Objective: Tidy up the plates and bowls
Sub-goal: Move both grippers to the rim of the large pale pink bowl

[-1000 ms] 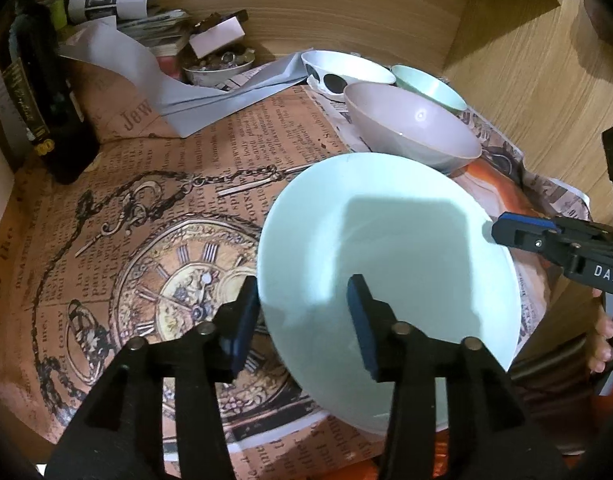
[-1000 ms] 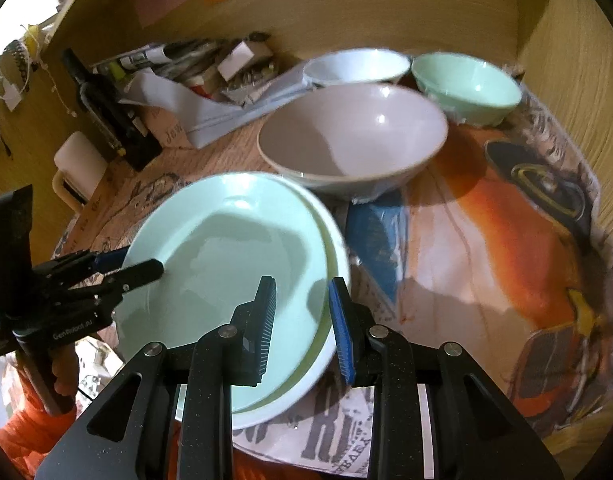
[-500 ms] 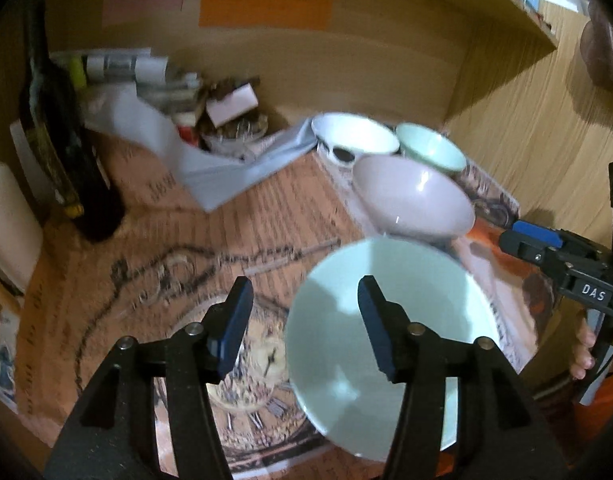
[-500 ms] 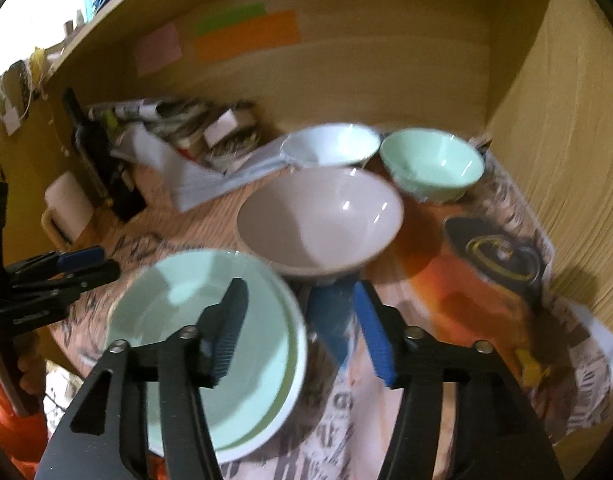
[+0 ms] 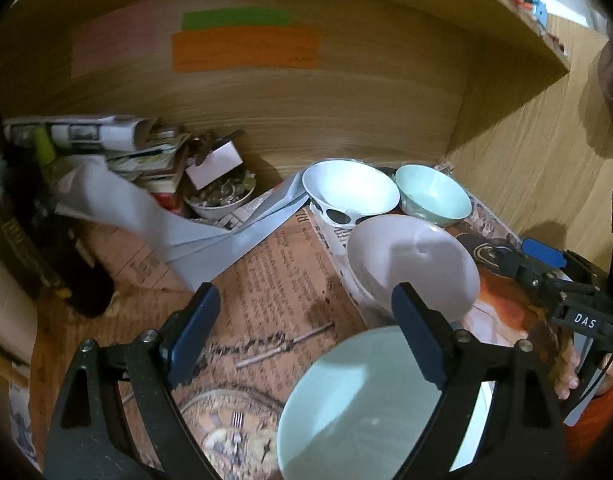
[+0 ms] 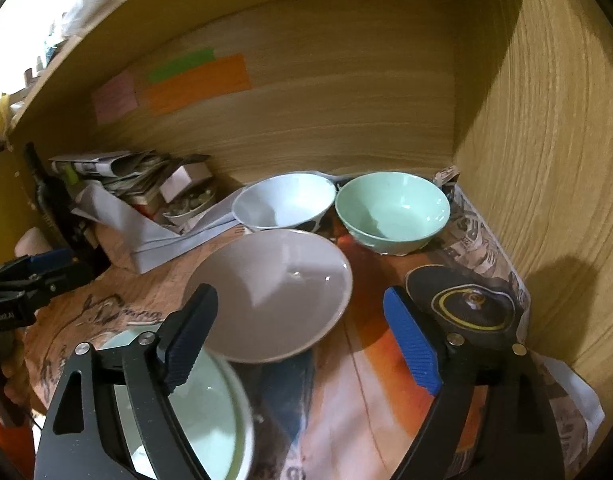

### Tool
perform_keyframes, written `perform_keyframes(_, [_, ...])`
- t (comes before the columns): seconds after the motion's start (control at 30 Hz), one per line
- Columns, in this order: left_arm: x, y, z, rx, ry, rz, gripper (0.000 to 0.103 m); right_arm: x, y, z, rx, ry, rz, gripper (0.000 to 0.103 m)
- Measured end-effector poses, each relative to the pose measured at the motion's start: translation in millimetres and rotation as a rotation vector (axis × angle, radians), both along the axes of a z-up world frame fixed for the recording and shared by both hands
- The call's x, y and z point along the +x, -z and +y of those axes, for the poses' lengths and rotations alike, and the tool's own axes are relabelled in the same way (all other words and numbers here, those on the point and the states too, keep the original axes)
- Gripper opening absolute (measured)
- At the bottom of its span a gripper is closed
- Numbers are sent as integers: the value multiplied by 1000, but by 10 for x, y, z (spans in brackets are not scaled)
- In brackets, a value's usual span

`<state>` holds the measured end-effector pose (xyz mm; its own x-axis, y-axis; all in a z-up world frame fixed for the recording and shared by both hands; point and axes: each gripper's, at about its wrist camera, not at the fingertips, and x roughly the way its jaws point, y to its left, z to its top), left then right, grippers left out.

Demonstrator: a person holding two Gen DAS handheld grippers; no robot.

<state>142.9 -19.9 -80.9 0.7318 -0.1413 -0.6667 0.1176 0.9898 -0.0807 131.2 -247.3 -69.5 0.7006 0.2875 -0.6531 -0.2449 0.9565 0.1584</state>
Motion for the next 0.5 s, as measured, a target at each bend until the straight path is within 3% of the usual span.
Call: perform_keyframes(0.5, [781, 414, -324, 35, 84, 166, 88, 435, 364, -33, 17, 8, 133, 83])
